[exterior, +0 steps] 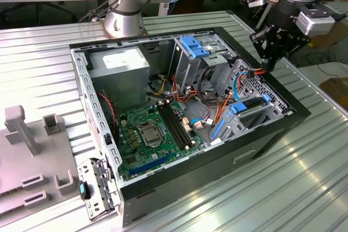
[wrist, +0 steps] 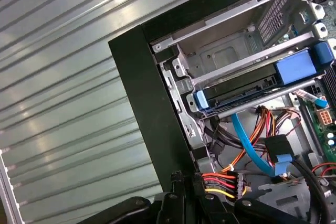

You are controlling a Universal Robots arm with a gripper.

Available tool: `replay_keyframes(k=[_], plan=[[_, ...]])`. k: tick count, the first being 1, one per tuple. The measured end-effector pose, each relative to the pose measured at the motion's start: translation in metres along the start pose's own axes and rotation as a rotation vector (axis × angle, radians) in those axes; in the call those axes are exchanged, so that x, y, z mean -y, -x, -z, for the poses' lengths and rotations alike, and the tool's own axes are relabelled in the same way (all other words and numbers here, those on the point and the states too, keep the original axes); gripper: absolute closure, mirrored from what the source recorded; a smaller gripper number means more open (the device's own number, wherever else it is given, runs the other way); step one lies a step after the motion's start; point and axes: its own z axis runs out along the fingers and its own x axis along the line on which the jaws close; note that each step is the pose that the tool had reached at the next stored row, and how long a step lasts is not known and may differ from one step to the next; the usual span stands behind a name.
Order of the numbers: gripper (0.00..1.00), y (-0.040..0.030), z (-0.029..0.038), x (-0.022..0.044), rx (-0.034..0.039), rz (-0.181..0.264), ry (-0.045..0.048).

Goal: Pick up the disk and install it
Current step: 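Insert the first disk wire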

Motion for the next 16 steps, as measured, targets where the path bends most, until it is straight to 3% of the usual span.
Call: replay_keyframes(k=[5, 9, 16], plan=[[0.84, 0.0000, 0.0000, 0.0000, 0.0003, -0.086, 0.0185], [0.84, 0.0065, 0.0013, -0.0032, 0.0004, -0.095, 0.0204], [0.84, 0.0066, 0.0012, -0.0032, 0.0013, -0.212, 0.0461]])
